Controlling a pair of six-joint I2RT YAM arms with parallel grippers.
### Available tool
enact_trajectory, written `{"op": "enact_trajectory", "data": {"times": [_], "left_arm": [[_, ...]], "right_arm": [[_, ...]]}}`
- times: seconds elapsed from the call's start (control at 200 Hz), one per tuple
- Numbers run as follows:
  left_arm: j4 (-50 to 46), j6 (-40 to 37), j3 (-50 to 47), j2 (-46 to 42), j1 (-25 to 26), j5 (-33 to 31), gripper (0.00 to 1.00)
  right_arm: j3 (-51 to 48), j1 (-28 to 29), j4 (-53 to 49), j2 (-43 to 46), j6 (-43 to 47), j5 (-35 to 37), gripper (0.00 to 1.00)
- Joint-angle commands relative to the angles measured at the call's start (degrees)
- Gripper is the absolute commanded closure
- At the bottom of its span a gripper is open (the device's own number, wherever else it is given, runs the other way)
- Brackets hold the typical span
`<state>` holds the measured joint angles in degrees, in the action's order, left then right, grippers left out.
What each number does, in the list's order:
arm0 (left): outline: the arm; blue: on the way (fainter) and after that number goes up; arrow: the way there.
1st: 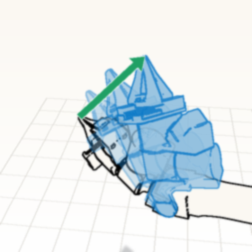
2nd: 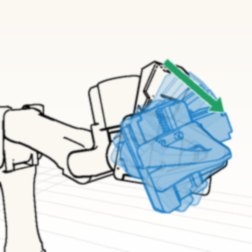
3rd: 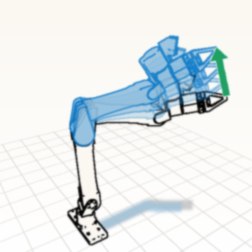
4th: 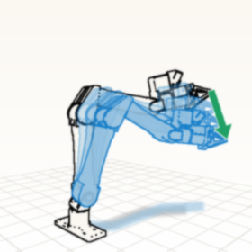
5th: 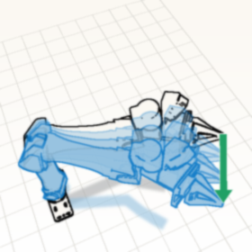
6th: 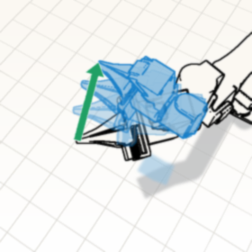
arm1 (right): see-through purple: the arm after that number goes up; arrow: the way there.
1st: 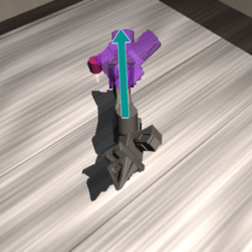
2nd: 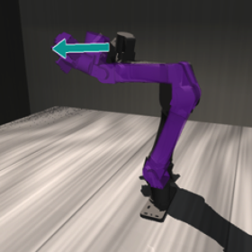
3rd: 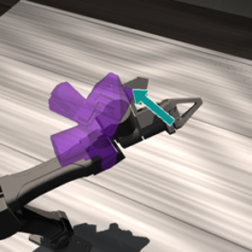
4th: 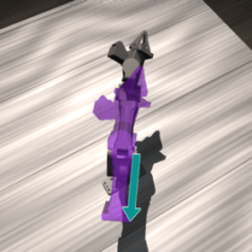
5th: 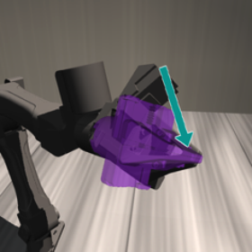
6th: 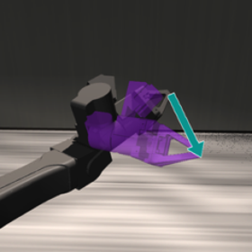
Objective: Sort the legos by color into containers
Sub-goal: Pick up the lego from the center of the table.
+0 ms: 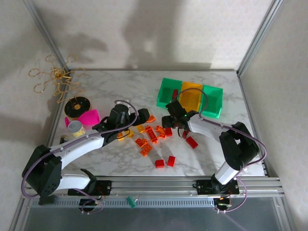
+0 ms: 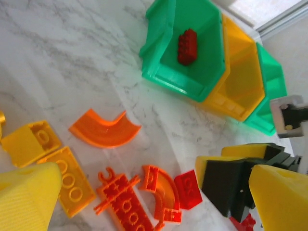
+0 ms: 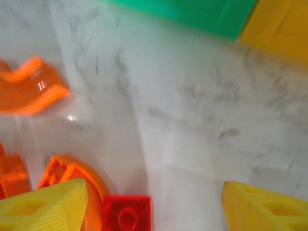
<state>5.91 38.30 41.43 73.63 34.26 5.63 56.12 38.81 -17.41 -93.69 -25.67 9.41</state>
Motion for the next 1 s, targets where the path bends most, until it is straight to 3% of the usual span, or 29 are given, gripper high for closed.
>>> {"op": "enact_trajectory", "data": {"times": [0.0, 0.26, 0.996], "left_arm": [[-1.43, 1.55, -1.68, -1.81, 0.96, 0.08, 0.00], [-1.61, 1.80, -3.28, -2.08, 1.52, -1.30, 0.00], [-1.77, 1.51, -3.37, -2.18, 1.68, -2.29, 0.00]], "right_arm": [[-2.53, 0.67, 1.90, 1.02, -6.47, -2.40, 0.25], [-1.89, 4.69, 2.74, -2.42, -8.69, 0.78, 0.29], [-4.66, 4.72, 2.70, -2.37, -7.68, 5.64, 0.66]]}}
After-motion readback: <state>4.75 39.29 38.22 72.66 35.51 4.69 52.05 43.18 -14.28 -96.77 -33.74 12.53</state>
